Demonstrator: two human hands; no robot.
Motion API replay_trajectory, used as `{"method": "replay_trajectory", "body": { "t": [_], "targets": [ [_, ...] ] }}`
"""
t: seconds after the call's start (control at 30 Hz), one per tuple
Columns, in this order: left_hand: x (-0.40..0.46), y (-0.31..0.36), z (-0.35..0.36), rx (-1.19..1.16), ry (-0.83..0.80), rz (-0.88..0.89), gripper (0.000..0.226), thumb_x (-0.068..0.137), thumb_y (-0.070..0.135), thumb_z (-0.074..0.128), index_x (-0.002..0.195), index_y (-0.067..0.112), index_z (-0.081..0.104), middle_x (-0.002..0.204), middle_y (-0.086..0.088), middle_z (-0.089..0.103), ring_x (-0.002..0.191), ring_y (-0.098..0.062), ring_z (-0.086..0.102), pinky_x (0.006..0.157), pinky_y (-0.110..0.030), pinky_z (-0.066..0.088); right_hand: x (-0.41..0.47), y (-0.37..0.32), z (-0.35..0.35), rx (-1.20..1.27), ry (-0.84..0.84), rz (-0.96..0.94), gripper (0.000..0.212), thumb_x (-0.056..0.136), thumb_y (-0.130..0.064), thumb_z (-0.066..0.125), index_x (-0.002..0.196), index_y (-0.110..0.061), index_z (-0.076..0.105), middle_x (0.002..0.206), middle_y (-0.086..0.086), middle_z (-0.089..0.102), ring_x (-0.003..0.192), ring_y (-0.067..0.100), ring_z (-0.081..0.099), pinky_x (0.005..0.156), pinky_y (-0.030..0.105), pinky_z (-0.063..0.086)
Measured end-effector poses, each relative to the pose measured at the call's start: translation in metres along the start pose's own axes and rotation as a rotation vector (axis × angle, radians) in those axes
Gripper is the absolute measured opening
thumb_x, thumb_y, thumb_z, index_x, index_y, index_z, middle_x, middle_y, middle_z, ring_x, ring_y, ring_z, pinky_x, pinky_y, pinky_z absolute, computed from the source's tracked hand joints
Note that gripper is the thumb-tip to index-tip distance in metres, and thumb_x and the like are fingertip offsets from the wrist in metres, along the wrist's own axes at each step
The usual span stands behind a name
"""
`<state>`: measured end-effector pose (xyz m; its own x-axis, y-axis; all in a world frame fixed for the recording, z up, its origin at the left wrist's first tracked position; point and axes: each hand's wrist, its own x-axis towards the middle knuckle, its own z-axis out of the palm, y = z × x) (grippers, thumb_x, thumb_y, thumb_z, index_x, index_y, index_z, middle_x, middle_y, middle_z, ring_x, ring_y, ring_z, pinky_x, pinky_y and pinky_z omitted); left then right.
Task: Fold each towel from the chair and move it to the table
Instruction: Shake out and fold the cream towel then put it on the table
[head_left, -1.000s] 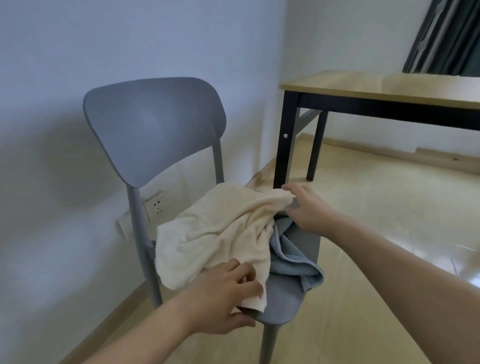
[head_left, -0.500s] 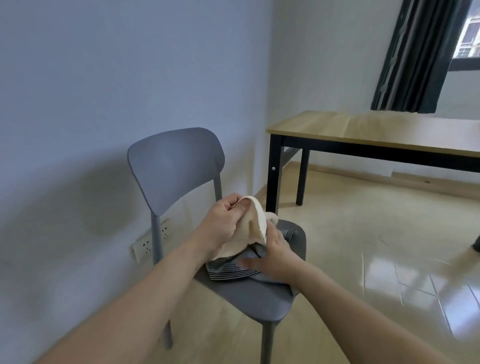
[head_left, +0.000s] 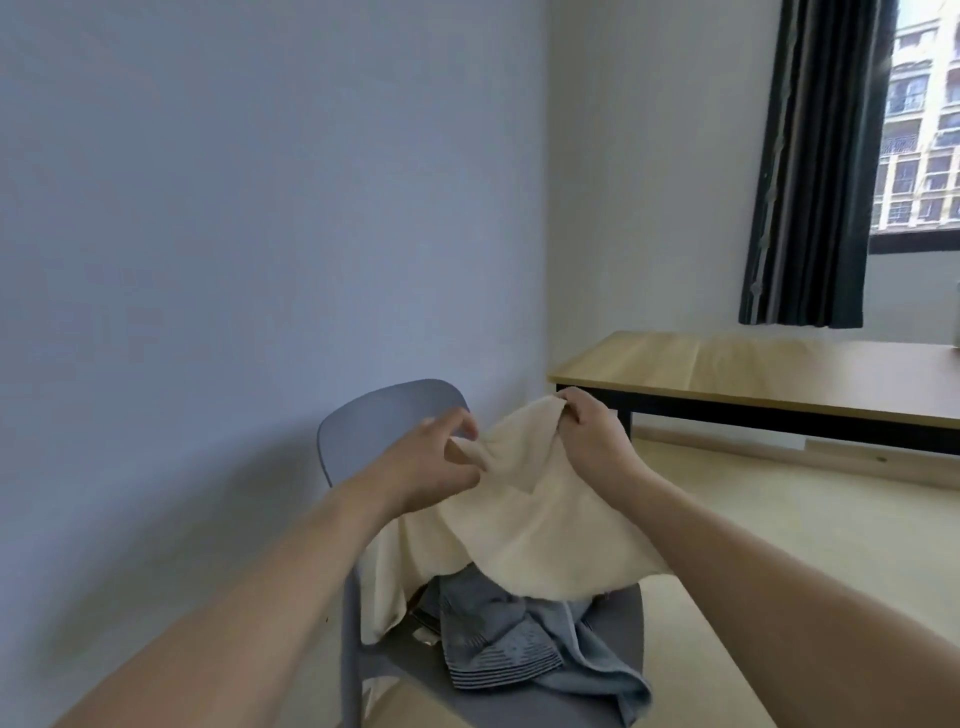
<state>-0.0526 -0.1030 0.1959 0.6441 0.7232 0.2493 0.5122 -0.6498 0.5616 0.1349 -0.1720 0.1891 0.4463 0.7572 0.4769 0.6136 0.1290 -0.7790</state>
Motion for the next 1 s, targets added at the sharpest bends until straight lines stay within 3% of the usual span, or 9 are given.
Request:
{"method": "replay_trajectory", "body": {
  "t": [0.07, 0.13, 0.23, 0.37, 0.5, 0.63, 0.8, 0.9, 1.0],
  "targets": [
    [0.003, 0.012, -0.002, -0.006, 0.070, 0.060, 0.015, 0.084, 0.028, 0.058, 0.080, 0.016, 0.050, 0.071, 0.006, 0.048, 0.063, -0.010, 0.042, 0.059, -0.024, 0.033, 0.014, -0.028, -0.006, -0.068, -0.019, -0.090, 0.020, 0.093, -0.015, 0.042, 0.076, -0.014, 0.052, 0.067, -0.002, 0.050, 0.059, 0.015, 0.043, 0.053, 0.027, 0.030],
    [0.008, 0.027, -0.011, -0.138, 0.219, 0.087, 0.025, 0.091, 0.025, 0.049, 0.068, 0.015, 0.046, 0.063, 0.003, 0.045, 0.060, -0.013, 0.039, 0.059, -0.029, 0.032, 0.025, -0.052, -0.014, -0.161, -0.067, -0.178, 0.025, 0.093, -0.023, 0.050, 0.073, -0.008, 0.048, 0.064, 0.002, 0.045, 0.058, 0.018, 0.039, 0.053, 0.030, 0.028],
    [0.016, 0.056, -0.049, -0.517, 0.434, -0.030, 0.037, 0.098, 0.042, 0.040, 0.075, 0.018, 0.057, 0.068, 0.000, 0.054, 0.063, -0.014, 0.049, 0.060, -0.028, 0.040, 0.034, -0.078, -0.039, -0.323, -0.136, -0.268, 0.034, 0.085, -0.040, 0.065, 0.081, -0.008, 0.055, 0.068, 0.001, 0.052, 0.060, 0.018, 0.046, 0.055, 0.031, 0.033],
    [0.023, 0.093, -0.108, -0.720, 0.583, -0.052, 0.034, 0.099, 0.037, 0.035, 0.081, 0.020, 0.057, 0.082, -0.007, 0.057, 0.074, -0.022, 0.054, 0.069, -0.037, 0.048, 0.043, -0.097, -0.072, -0.453, -0.162, -0.184, 0.026, 0.088, -0.029, 0.063, 0.069, -0.016, 0.051, 0.068, -0.002, 0.051, 0.062, 0.016, 0.050, 0.053, 0.026, 0.034],
    [0.018, 0.134, -0.170, -0.814, 0.755, 0.011, 0.028, 0.095, 0.024, 0.031, 0.087, 0.014, 0.055, 0.083, -0.009, 0.052, 0.073, -0.023, 0.049, 0.063, -0.035, 0.042, 0.047, -0.122, -0.110, -0.198, -0.065, 0.031, 0.022, 0.089, -0.024, 0.062, 0.094, -0.002, 0.064, 0.083, 0.008, 0.061, 0.074, 0.023, 0.058, 0.062, 0.028, 0.044],
    [-0.002, 0.175, -0.229, -0.807, 0.846, 0.078, 0.017, 0.092, 0.019, 0.039, 0.082, 0.015, 0.052, 0.074, -0.004, 0.046, 0.066, -0.021, 0.042, 0.056, -0.030, 0.036, 0.048, -0.187, -0.151, 0.096, 0.102, 0.081, 0.019, 0.094, -0.013, 0.053, 0.103, 0.003, 0.059, 0.079, 0.014, 0.058, 0.057, 0.022, 0.055, 0.046, 0.027, 0.048],
    [-0.047, 0.198, -0.300, -0.718, 0.883, 0.156, 0.014, 0.083, 0.022, 0.055, 0.077, 0.017, 0.043, 0.066, -0.002, 0.035, 0.055, -0.017, 0.032, 0.047, -0.025, 0.024, 0.046, -0.284, -0.188, 0.528, 0.265, 0.086, 0.006, 0.095, -0.002, 0.049, 0.090, -0.001, 0.052, 0.078, 0.011, 0.051, 0.059, 0.020, 0.051, 0.036, 0.020, 0.047],
    [-0.072, 0.197, -0.325, -0.718, 0.897, 0.166, 0.019, 0.085, 0.025, 0.058, 0.074, 0.016, 0.045, 0.066, -0.003, 0.039, 0.056, -0.016, 0.035, 0.048, -0.026, 0.028, 0.043, -0.327, -0.197, 0.662, 0.318, 0.034, 0.006, 0.092, -0.002, 0.055, 0.097, -0.001, 0.057, 0.082, 0.010, 0.055, 0.066, 0.021, 0.055, 0.047, 0.026, 0.054],
    [-0.090, 0.197, -0.340, -0.663, 0.922, 0.255, 0.011, 0.087, 0.020, 0.054, 0.079, 0.015, 0.049, 0.070, -0.005, 0.040, 0.064, -0.018, 0.037, 0.053, -0.028, 0.030, 0.042, -0.360, -0.205, 0.707, 0.382, -0.028, 0.012, 0.091, 0.000, 0.055, 0.100, 0.003, 0.063, 0.077, 0.008, 0.057, 0.075, 0.023, 0.059, 0.084, 0.036, 0.054]
  ]
}}
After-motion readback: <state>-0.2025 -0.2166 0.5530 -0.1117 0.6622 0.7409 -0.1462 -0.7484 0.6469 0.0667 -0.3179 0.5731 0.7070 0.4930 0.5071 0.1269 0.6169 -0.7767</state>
